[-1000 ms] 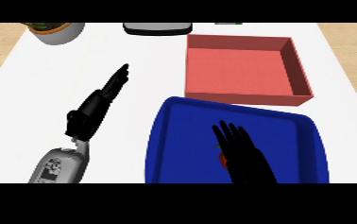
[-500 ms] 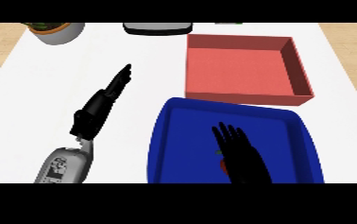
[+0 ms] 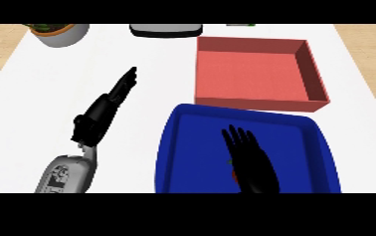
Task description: Pick the bell pepper from the tray and place it in the cardboard box
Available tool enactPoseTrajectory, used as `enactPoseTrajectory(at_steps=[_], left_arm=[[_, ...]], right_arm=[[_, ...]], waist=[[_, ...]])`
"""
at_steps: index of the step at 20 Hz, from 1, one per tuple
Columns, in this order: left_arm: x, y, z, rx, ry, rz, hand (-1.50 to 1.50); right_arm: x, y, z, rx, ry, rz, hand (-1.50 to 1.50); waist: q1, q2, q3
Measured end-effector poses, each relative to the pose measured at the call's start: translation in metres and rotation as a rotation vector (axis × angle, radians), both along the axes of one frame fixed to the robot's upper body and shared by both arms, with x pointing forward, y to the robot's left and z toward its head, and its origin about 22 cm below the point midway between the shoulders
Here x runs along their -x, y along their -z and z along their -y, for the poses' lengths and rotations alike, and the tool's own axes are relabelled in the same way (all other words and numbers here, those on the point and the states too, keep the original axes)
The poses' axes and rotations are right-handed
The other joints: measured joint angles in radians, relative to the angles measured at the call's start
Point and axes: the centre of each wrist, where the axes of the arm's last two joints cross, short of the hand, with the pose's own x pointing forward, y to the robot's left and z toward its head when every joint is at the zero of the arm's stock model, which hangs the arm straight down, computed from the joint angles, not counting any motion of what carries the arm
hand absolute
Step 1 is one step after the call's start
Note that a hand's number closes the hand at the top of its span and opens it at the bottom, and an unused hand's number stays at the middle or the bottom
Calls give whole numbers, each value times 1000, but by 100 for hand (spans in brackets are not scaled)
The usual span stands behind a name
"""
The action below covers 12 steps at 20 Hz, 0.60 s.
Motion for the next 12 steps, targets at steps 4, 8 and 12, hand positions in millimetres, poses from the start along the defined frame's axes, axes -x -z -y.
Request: enactPoseTrajectory(at_steps=[4,8,12], left_arm=[[-1,0,1,1,5,-4,0],[3,-2,-3,-3,3,-3,0],[7,0,2,-4,4,-5,0]], right_arm=[[-4,4,10,27,14,-1,-150],[-11,8,14,29,2,-14,150],[-18,14,14,43,-29,4,150]], waist=[[0,-2,-2],[2,-3,-3],[2,-7,-6]])
